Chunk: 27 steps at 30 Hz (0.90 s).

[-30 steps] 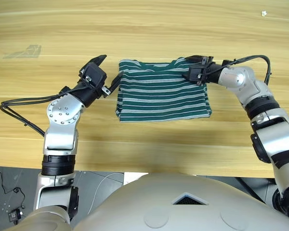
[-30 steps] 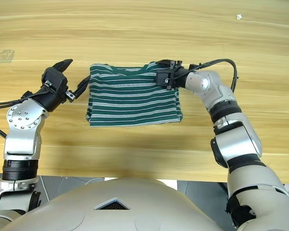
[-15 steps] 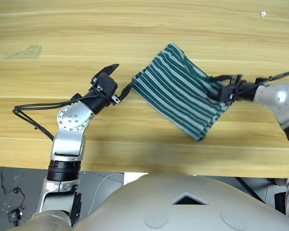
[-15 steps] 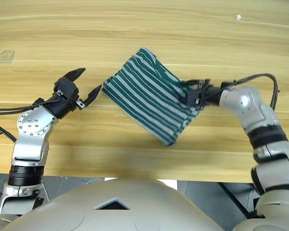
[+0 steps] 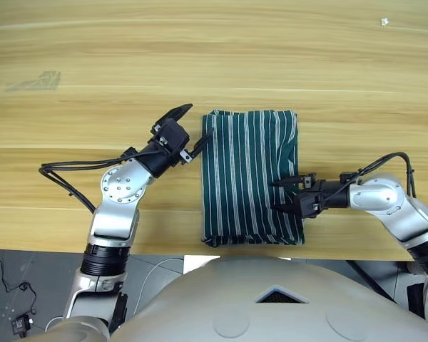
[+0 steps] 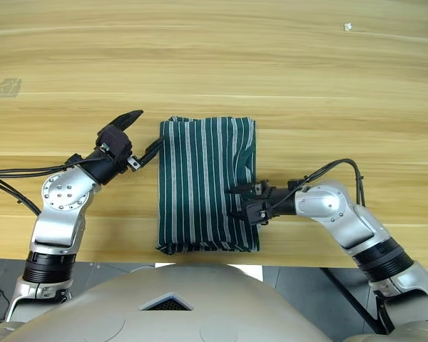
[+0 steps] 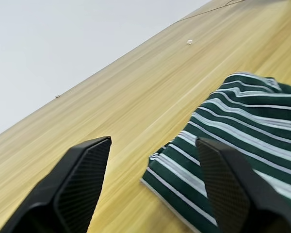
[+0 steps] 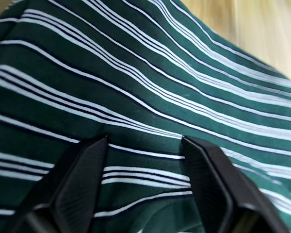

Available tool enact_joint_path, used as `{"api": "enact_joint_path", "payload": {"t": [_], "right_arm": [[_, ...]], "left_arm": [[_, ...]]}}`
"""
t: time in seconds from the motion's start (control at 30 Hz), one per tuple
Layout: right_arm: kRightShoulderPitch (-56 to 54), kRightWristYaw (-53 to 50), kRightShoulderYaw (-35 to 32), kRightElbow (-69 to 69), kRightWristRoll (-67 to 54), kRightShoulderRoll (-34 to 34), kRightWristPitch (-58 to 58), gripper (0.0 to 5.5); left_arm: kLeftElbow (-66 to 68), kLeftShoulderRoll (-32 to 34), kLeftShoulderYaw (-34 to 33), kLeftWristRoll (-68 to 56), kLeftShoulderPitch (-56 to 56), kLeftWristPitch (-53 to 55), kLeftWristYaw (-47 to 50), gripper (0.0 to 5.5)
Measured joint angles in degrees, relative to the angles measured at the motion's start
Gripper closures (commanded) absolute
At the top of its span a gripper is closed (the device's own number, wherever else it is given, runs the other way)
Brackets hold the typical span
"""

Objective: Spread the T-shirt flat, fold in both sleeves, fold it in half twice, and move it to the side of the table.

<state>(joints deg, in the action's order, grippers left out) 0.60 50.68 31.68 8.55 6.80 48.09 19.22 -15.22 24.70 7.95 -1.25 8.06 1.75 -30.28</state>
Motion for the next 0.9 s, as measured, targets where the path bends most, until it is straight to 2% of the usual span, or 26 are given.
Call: {"api": "enact_joint_path", "payload": {"t": [0.17, 0.33, 0.5, 0.67, 0.8, 0.9], "right_arm": [[-4.01, -1.76, 1.28, -3.06, 4.82, -4.97, 1.61, 2.67], [-5.98, -5.68, 0.72, -6.36, 8.03, -6.82, 3.66, 2.67], [-5.89, -8.58, -1.03, -9.39, 6.8, -10.94, 4.87, 2.67], [-6.03, -12.42, -6.4, -7.1, 1.41, -15.62, 5.72, 2.67], [-4.96, -12.79, -7.92, -4.64, -1.53, -17.04, 6.51, 2.67], [-4.95, -15.67, -12.4, -3.4, -3.09, -17.63, 10.93, 2.67]], "left_arm": [[1.32, -0.58, 0.96, 0.36, -0.93, 0.0, -0.02, 2.29], [1.51, -0.52, 0.97, 0.59, -1.26, -0.06, -0.14, 2.29], [2.49, -0.64, 0.98, 1.71, -1.31, -1.84, 0.67, 2.29], [0.64, -0.33, 0.02, 1.08, -1.15, -2.3, 0.59, 2.29], [-1.46, 0.58, -1.0, 0.93, -0.18, -2.52, -0.12, 2.29], [-4.76, 3.52, -3.46, 3.64, 2.52, -7.67, 0.37, 2.29]]}}
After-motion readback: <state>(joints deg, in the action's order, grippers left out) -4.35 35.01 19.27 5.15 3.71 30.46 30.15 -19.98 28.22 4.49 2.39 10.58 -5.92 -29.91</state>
